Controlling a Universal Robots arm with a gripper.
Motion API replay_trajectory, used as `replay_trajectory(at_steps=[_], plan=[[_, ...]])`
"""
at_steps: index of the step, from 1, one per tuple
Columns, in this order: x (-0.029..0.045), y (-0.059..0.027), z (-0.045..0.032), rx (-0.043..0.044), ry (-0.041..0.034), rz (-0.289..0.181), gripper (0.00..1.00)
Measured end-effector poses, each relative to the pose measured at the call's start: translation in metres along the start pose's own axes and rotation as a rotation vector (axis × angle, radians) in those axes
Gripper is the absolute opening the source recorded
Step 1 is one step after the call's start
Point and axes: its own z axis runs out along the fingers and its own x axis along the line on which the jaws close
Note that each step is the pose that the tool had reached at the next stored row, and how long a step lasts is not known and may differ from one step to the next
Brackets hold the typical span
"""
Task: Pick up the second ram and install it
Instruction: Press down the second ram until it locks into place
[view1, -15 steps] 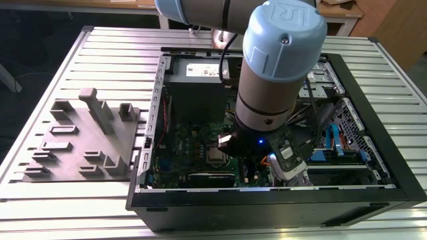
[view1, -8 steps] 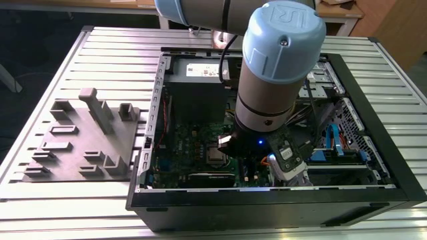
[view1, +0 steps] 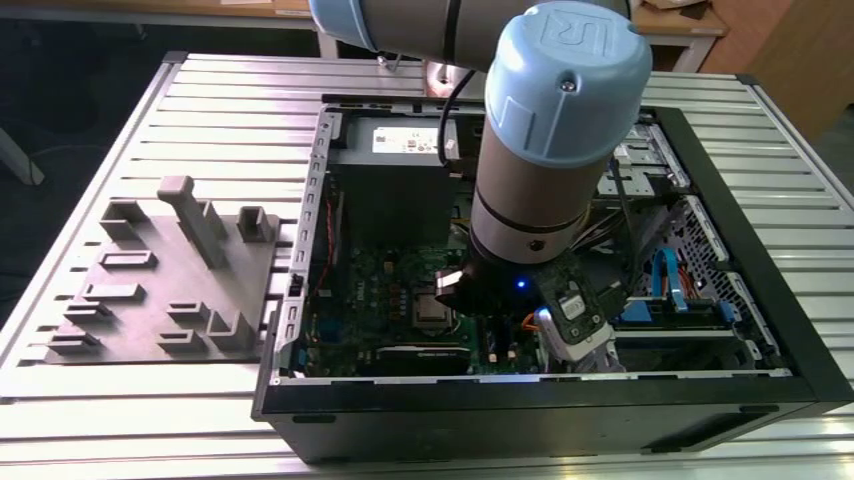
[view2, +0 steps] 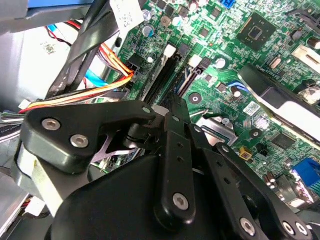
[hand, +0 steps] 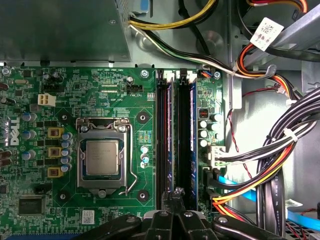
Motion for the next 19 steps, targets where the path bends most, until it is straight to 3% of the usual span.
replay_trajectory(at_steps=[14,16,19], plan=[[0.0001,0.0000,0.0009,0.0001,0.0000,0.000,0.07],[-0.0001,0.0003,-0.0008,-0.0021,-0.0006,0.000,0.07],[-0.0005,0.0006,-0.0096,-0.0003,-0.0001,0.000,0.07]])
